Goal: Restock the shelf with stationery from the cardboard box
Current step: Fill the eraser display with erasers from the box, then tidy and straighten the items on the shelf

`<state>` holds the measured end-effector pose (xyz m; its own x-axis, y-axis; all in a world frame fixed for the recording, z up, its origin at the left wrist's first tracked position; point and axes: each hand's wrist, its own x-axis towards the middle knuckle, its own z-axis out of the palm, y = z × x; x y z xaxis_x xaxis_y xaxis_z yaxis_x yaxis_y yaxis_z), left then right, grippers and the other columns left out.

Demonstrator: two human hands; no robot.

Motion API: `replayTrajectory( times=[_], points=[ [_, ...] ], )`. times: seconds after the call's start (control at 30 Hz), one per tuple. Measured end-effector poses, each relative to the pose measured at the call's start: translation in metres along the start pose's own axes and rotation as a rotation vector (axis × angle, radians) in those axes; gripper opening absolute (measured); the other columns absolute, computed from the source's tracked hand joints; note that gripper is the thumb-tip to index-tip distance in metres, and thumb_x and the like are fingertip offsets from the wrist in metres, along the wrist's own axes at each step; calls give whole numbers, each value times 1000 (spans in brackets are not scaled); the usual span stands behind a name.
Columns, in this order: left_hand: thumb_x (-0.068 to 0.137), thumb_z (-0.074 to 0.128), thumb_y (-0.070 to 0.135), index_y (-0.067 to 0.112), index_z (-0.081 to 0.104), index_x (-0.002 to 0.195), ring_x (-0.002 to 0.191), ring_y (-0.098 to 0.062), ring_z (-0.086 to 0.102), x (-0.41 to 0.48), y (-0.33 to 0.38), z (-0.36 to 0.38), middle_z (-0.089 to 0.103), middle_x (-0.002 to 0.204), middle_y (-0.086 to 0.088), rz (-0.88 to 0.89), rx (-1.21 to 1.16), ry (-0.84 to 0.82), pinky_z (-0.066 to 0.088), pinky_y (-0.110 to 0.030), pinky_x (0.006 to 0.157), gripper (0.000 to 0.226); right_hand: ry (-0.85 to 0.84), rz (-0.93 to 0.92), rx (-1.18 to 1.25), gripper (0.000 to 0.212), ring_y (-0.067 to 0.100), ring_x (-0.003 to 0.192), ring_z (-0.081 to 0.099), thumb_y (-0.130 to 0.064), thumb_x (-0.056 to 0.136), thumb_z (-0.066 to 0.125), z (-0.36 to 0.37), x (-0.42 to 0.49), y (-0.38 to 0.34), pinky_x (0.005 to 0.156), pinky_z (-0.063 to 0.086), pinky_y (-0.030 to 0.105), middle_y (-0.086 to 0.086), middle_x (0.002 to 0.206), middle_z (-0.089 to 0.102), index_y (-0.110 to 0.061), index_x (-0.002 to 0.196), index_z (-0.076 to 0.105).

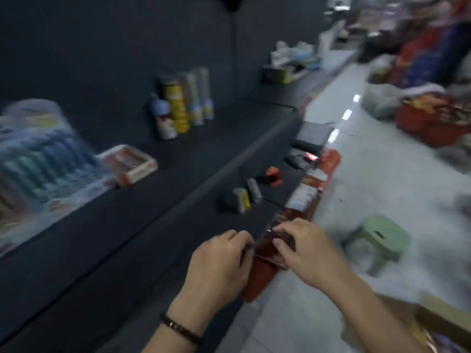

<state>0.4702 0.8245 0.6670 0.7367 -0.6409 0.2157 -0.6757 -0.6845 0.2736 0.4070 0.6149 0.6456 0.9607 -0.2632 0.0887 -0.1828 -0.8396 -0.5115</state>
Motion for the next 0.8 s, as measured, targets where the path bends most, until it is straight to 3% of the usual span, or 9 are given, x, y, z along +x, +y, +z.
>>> replayTrajectory(
  times=[0.1,0.2,0.3,0.33,0.43,0.53,0.8],
  points=[
    [99,52,48,37,59,107,92,-16,66,24,68,61,62,102,12,115,-2,-166,55,-38,72,16,-41,204,6,35,18,104,63,-49,97,59,-21,-50,99,93,52,36,-5,107,66,-31,124,70],
    [99,55,46,37,59,107,94,-12,65,39,156,134,64,103,15,222,-52,-355,51,-31,73,13,-88,473,23,34,21,111,64,-46,100,58,-44,-124,216,94,50,32,0,117,67,-28,127,68],
    [99,54,51,41,57,107,96,-5,62,46,243,211,62,100,20,309,-86,-549,55,-31,82,13,-148,706,83,44,30,110,67,-49,93,33,-58,-202,317,86,51,33,6,112,71,-25,104,68],
    [100,54,51,41,57,108,98,-5,61,46,268,237,61,100,19,347,-88,-604,54,-31,84,13,-150,783,116,45,32,109,68,-48,94,33,-60,-227,347,83,51,33,7,111,72,-21,102,68],
    [102,51,52,40,59,112,102,-7,60,48,335,306,61,104,18,434,-61,-768,53,-33,86,17,-137,1000,160,28,26,113,65,-35,103,59,-61,-296,418,88,50,31,6,124,69,-16,121,69],
    [103,50,51,40,60,115,105,-12,59,56,385,369,61,111,15,484,-29,-906,53,-34,90,19,-132,1173,240,39,23,119,64,-40,101,64,-53,-339,475,97,52,33,4,133,66,-19,134,66],
    [104,50,41,33,59,117,104,-18,53,104,466,568,56,118,6,536,-14,-1105,53,-33,87,17,-68,1489,424,31,14,97,67,-39,98,67,6,-356,635,87,55,30,-2,109,72,-21,123,70]
  ],
)
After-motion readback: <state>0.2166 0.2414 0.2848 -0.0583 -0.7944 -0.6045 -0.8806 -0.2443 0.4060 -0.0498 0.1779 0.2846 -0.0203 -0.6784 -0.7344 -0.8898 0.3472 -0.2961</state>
